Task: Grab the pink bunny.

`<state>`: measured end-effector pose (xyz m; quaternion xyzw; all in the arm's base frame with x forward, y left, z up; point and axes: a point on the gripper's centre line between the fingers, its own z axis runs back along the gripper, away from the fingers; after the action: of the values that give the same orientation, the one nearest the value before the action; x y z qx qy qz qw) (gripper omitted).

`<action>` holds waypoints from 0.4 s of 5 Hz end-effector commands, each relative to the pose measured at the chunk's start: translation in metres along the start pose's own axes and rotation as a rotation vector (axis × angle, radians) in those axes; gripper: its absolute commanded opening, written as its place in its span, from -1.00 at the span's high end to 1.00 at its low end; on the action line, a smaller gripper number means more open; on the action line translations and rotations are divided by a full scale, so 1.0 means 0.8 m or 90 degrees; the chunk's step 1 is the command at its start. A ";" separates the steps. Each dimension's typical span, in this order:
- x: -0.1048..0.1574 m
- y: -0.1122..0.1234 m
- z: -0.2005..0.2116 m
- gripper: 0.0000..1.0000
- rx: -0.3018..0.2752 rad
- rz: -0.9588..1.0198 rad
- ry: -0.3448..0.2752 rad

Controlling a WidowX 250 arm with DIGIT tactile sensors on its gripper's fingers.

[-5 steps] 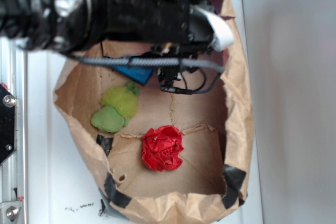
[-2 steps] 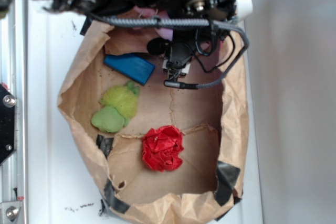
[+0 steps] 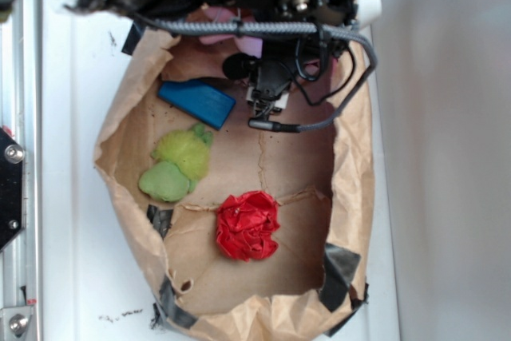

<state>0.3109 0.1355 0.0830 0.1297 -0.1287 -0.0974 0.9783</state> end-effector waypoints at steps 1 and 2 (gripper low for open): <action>0.027 0.034 -0.004 -1.00 0.131 0.066 -0.006; 0.038 0.032 -0.029 -1.00 0.216 0.098 0.006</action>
<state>0.3352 0.1439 0.0517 0.2599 -0.1145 -0.0034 0.9588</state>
